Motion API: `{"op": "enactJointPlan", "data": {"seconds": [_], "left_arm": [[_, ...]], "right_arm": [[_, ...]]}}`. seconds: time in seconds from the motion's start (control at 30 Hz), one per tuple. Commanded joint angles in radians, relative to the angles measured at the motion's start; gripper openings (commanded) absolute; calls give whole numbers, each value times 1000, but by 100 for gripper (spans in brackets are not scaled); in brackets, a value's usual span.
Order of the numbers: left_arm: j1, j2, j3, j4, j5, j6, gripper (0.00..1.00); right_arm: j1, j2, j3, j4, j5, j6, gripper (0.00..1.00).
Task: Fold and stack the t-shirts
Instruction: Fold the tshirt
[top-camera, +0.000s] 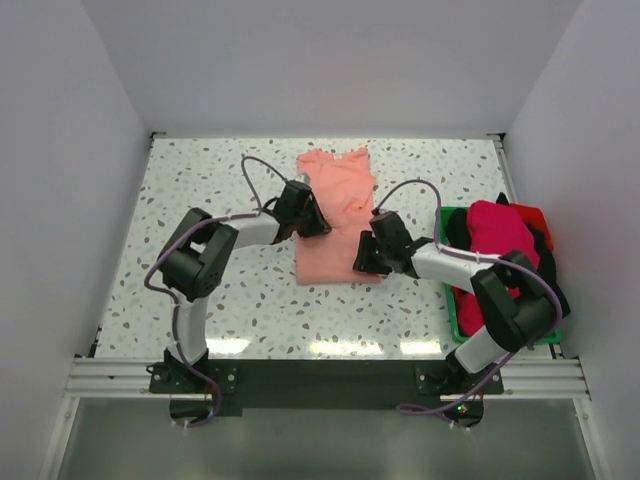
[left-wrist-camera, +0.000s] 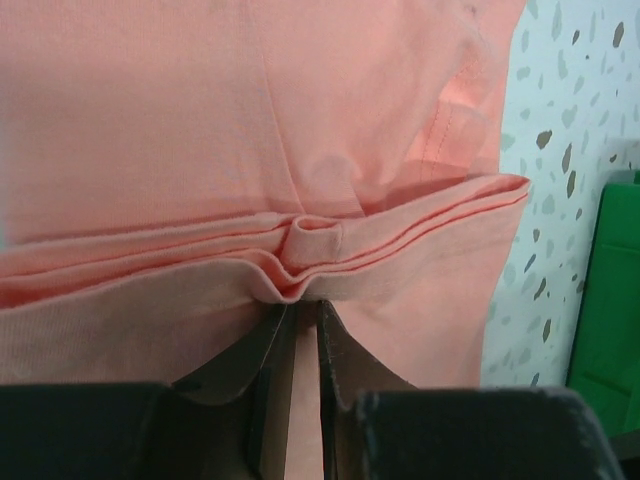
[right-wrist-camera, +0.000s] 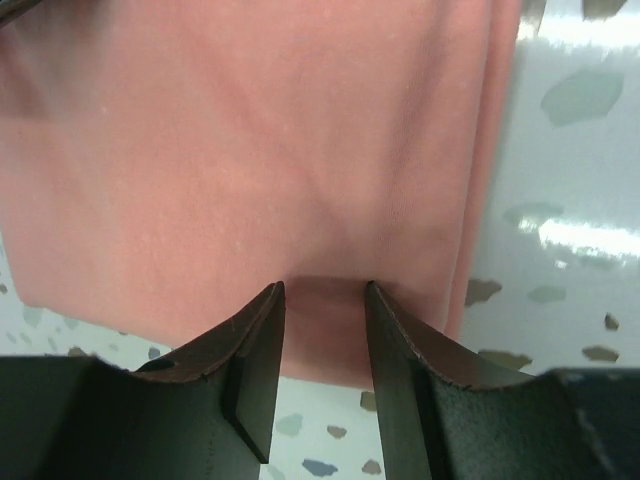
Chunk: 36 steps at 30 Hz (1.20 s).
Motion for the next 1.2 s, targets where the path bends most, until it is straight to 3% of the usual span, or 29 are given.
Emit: {"op": "enactJointPlan", "data": {"seconds": [0.0, 0.33, 0.67, 0.93, 1.17], "left_arm": [[-36, -83, -126, -10, -66, -54, 20], [-125, -334, -454, 90, -111, -117, 21], [-127, -405, -381, 78, -54, -7, 34], [-148, -530, -443, 72, -3, -25, 36], [-318, -626, -620, 59, -28, -77, 31]], "right_arm": [[42, -66, -81, -56, 22, 17, 42], [136, -399, -284, -154, 15, 75, 42], [140, -678, -295, -297, 0, 107, 42], [154, -691, -255, -294, -32, 115, 42], [186, -626, -272, -257, 6, 116, 41]]}}
